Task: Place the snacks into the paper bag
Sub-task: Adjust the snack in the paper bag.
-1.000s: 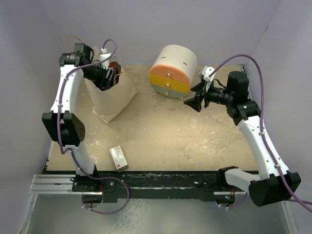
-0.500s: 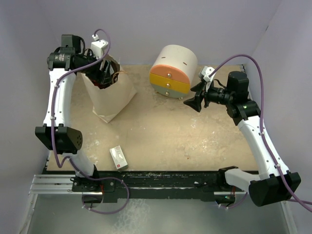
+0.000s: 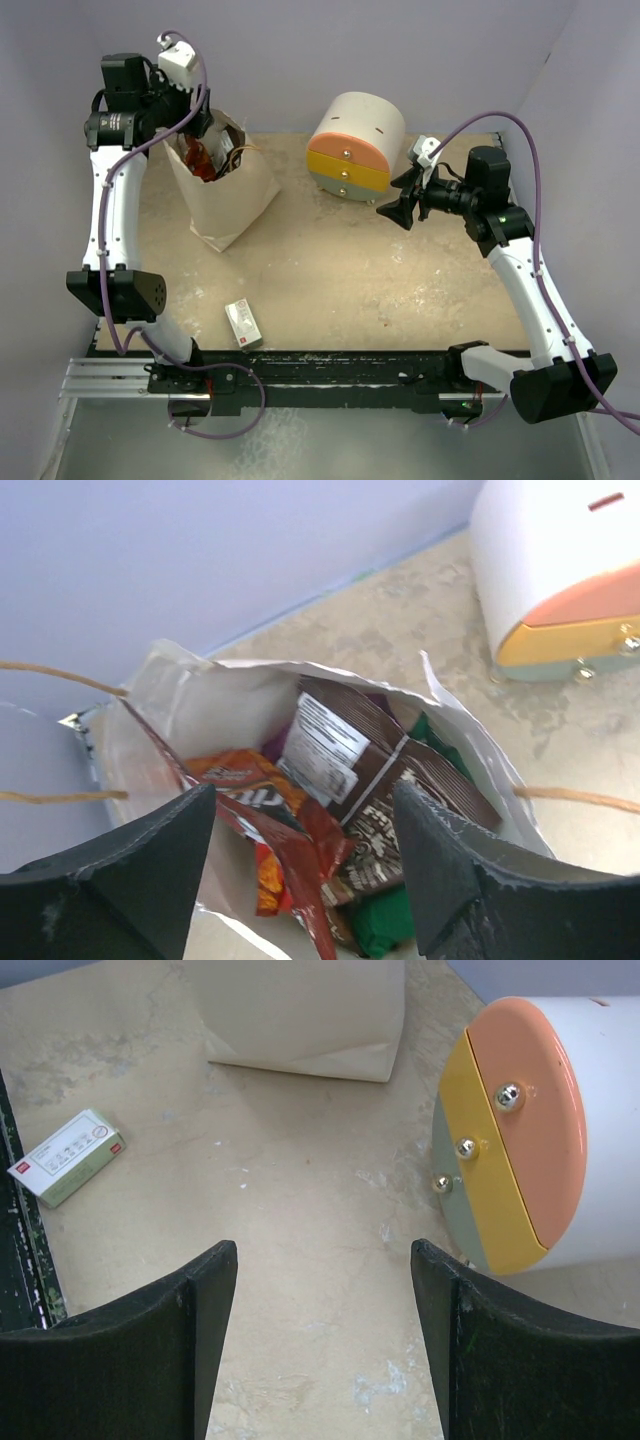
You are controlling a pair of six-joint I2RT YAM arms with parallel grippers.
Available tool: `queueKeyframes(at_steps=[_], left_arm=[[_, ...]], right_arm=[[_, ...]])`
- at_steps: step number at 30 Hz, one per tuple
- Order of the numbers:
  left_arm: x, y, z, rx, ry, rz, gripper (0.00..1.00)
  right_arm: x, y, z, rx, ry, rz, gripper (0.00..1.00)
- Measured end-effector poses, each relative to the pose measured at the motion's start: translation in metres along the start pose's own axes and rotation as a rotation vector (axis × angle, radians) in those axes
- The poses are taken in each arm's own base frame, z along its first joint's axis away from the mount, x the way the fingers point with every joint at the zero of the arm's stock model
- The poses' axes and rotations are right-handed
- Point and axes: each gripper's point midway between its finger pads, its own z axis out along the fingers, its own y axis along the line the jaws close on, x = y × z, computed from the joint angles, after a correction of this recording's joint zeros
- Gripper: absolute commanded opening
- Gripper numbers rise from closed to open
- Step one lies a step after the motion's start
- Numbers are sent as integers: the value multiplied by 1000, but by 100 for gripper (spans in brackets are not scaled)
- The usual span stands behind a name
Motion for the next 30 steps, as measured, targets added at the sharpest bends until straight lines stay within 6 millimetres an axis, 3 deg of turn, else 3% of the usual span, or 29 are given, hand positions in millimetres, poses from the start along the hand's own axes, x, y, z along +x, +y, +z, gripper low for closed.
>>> queueKeyframes(at_steps=[7,14,24,30], left_arm=[[-2,34,9,-110,-22,-4,52],[35,52,26,-137,63,-39,33],[108,34,55,-33,228,-105,7],[140,8,74,122,303,-180,8]], right_arm=[[0,1,1,-8,-5,-1,73],[0,2,1,-15,-9,-1,73],[1,2,1,-16,-7,2,73],[2,1,1,-11,-8,2,73]])
